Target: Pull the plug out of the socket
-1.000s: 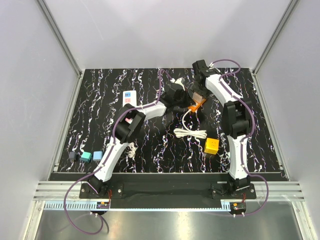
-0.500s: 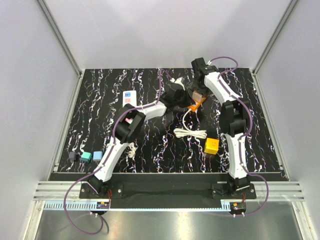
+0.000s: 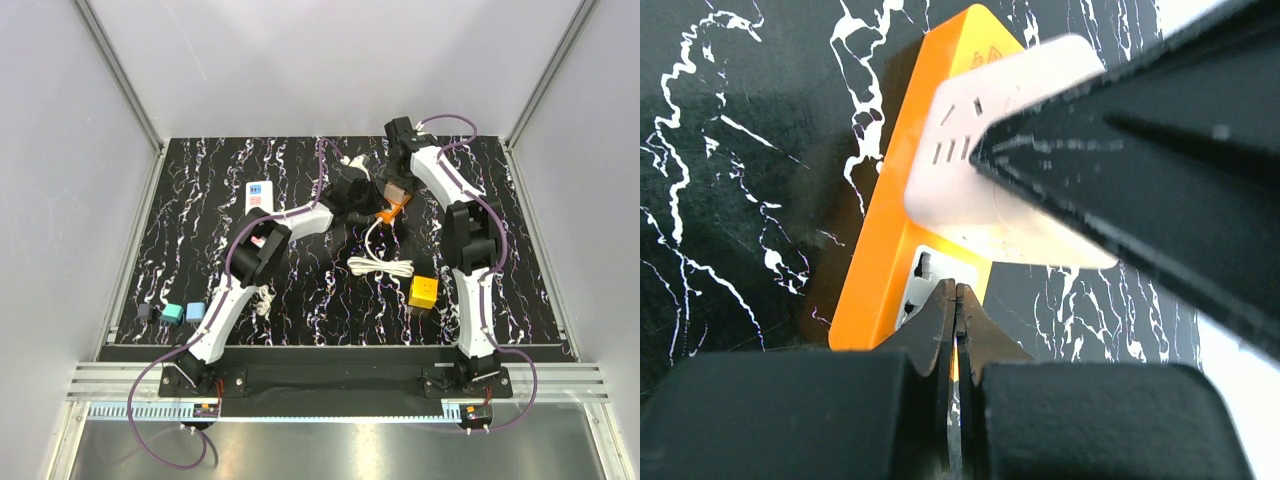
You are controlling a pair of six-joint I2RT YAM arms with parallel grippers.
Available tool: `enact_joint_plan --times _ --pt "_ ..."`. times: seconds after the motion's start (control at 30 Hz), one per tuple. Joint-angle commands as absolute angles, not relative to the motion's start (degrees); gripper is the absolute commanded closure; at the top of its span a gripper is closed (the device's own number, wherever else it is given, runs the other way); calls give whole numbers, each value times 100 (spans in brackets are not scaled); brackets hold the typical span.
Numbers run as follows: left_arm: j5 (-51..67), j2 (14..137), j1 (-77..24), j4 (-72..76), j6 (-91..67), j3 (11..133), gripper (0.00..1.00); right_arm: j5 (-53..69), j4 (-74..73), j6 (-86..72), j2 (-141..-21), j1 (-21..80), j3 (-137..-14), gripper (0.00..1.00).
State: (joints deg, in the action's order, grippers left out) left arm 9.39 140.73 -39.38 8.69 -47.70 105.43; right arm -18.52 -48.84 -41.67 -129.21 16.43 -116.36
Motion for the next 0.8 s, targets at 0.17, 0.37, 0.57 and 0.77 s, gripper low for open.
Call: enact_joint_plan --times 0.17,0.37,0.57,0.77 --pt "694 14194 -3964 167 -4527 10635 100 -1592 -4766 -4104 -12587 1661 -11437 100" --pt "651 14124 -3964 255 -4509 10485 100 -1599 -5308 -3911 -12912 1713 -12305 100" --pt "712 14142 -3964 202 -4483 10547 100 -1757 -4893 -3903 -12908 1609 -12204 100" --pt "668 14168 -3955 167 -4509 10599 100 -1670 -5524 -3832 -12904 1749 -12712 100"
